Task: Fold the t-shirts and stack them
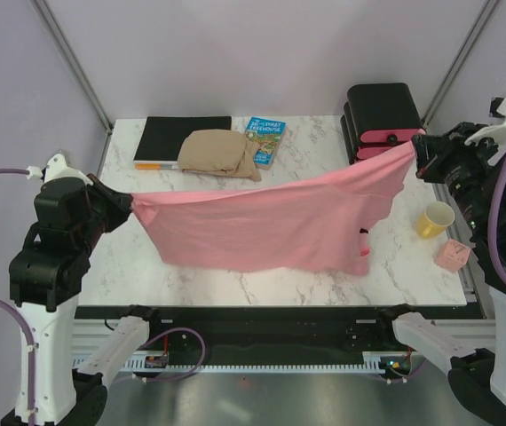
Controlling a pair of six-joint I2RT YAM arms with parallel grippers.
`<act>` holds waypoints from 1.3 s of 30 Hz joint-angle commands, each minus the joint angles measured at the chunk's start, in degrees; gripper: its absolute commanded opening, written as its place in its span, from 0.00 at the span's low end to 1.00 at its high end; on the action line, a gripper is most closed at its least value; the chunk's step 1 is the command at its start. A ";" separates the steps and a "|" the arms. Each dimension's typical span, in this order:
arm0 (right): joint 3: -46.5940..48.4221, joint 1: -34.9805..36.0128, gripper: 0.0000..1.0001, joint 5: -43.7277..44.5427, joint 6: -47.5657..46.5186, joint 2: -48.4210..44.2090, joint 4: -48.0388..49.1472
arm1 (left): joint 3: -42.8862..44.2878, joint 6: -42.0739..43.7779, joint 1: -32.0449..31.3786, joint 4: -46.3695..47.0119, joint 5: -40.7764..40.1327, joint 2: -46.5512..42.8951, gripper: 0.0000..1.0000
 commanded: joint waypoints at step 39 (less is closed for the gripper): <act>-11.12 -3.51 0.00 -0.38 -0.53 -5.69 8.88 | -8.26 4.46 0.12 4.11 -7.98 -6.05 0.02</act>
